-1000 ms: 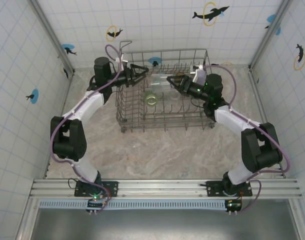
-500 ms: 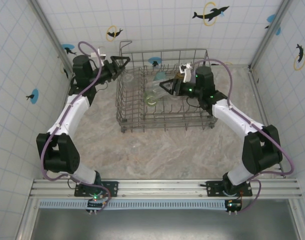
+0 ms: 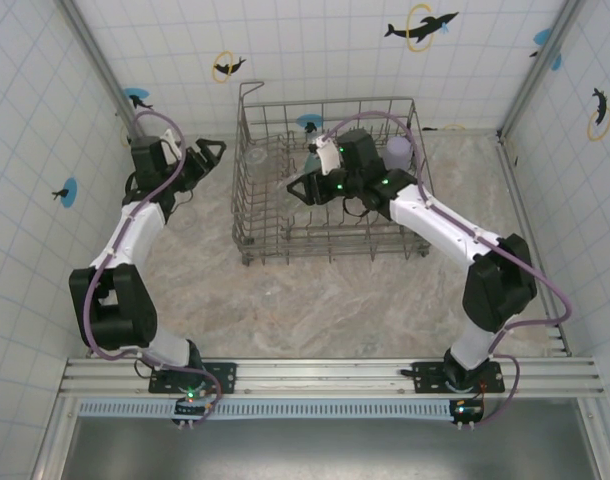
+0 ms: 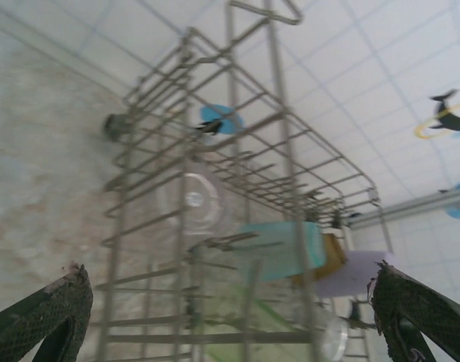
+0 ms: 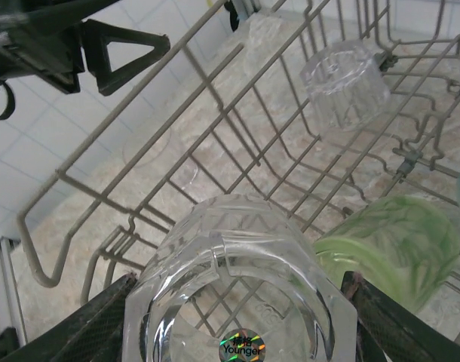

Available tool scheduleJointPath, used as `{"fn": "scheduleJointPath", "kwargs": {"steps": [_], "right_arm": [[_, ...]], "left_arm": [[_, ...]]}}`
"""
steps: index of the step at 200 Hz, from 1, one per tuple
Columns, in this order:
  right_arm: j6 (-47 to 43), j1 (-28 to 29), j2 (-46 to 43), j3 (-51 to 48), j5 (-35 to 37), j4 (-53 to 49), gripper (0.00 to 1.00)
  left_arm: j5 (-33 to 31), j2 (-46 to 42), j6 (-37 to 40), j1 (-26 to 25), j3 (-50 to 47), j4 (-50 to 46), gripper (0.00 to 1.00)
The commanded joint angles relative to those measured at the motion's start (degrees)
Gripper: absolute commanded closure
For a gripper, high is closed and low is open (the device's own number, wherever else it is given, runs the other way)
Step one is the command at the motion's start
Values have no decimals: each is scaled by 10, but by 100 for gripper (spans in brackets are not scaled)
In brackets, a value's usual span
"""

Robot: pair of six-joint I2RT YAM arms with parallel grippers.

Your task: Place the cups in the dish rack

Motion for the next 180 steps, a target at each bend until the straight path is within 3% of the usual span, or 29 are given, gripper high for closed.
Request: {"fn": "scheduleJointPath", "kwargs": {"steps": [1, 53, 180], "right_arm": [[-47, 8, 15, 31, 46, -32, 65], [-76, 30, 30, 37, 48, -21, 65], [-129, 75, 47, 42, 50, -23, 65]], "left_arm": [[-39, -12, 26, 17, -21, -3, 3], [-66, -40, 46, 42, -47, -18, 3], [-38, -37, 45, 53, -51, -24, 3]]}}
